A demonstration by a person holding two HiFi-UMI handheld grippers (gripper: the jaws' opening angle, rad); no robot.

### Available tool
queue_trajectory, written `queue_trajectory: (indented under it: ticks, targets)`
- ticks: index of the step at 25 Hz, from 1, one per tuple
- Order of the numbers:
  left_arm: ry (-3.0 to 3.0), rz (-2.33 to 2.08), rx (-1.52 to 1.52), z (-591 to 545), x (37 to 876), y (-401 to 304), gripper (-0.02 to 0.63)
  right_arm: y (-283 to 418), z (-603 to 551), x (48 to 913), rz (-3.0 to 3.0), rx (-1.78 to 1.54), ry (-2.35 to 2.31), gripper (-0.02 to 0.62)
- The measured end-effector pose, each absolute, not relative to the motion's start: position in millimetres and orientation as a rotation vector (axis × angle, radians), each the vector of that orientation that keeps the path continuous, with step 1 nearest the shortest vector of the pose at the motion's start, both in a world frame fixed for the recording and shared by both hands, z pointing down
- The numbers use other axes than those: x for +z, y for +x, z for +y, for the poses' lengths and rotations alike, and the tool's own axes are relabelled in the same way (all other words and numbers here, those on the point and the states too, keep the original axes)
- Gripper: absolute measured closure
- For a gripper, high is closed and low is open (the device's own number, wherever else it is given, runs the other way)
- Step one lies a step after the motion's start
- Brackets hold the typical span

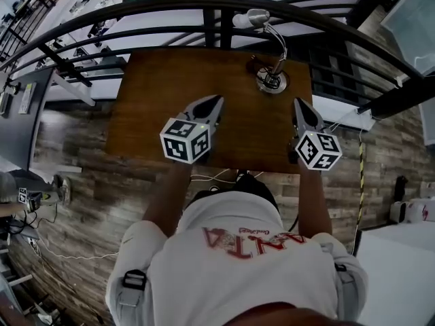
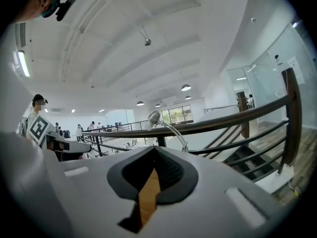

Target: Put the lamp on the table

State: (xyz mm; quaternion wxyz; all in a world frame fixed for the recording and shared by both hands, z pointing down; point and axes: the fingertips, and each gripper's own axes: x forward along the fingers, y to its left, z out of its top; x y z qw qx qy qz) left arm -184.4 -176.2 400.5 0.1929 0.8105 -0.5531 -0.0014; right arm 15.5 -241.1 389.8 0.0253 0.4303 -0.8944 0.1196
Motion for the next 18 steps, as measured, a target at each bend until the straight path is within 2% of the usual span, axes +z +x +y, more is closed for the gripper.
queue_trajectory:
  ticks: [8,18]
  targets:
    - [2.382,-1.647,0.017,-159,359,-194,0.595,7,-217,335,-2.822,0.192,1.345,0.592]
    - [2.389,-1.674,0.032,-147,352,-193,0.595,10,-210,329,-2.856,0.191,1.326,0.592]
